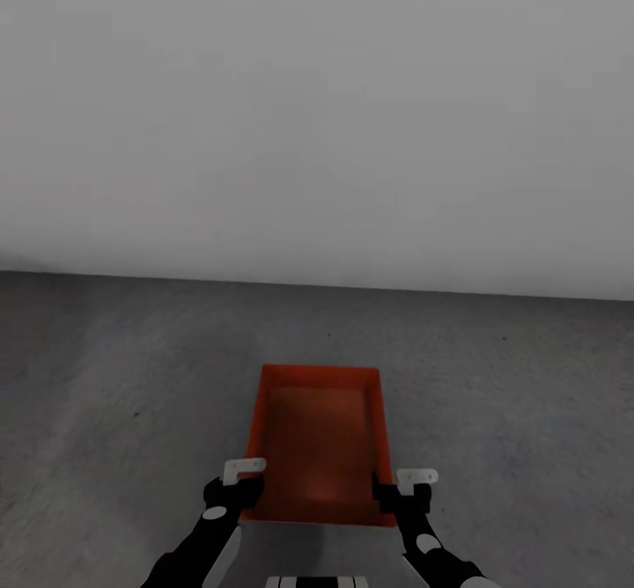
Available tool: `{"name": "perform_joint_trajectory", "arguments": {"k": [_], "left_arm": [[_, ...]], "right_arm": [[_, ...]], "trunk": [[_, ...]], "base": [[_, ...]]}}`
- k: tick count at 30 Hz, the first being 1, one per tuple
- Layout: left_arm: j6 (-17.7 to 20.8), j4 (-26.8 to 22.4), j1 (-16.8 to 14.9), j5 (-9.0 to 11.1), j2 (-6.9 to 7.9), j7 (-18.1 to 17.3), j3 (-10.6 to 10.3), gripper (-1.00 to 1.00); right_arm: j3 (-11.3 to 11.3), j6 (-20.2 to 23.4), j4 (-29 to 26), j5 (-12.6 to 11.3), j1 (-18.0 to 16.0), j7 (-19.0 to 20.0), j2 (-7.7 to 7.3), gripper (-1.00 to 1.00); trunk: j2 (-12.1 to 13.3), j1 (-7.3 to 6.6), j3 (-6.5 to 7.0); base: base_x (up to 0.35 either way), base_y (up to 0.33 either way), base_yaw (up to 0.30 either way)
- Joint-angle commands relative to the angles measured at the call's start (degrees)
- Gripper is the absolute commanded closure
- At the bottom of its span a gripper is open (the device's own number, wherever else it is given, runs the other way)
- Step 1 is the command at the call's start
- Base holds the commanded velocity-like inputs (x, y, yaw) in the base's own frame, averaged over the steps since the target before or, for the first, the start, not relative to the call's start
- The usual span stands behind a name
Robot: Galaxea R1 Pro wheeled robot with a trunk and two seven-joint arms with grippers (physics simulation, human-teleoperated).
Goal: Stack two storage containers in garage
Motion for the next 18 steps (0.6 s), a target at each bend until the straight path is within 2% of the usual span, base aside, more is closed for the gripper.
{"name": "perform_joint_trajectory", "arguments": {"k": [1,18], "left_arm": [[0.27,-0.11,-0.01,0.6,0.08,0.51,-0.43,-1.0],[0.27,-0.06,-0.01,0.65,0.07,0.51,-0.43,-1.0]], "right_arm": [[0.47,-0.04,0.05,0.12,-0.03,-0.58,0.0,-1.0],[0.47,-0.07,0.05,-0.01,-0.01,-0.58,0.0,-1.0]], "trunk": [[0.4,-0.23,0.15],[7.22,-3.97,3.2]], "base": [[0.0,0.0,0.0],[0.0,0.0,0.0]]}}
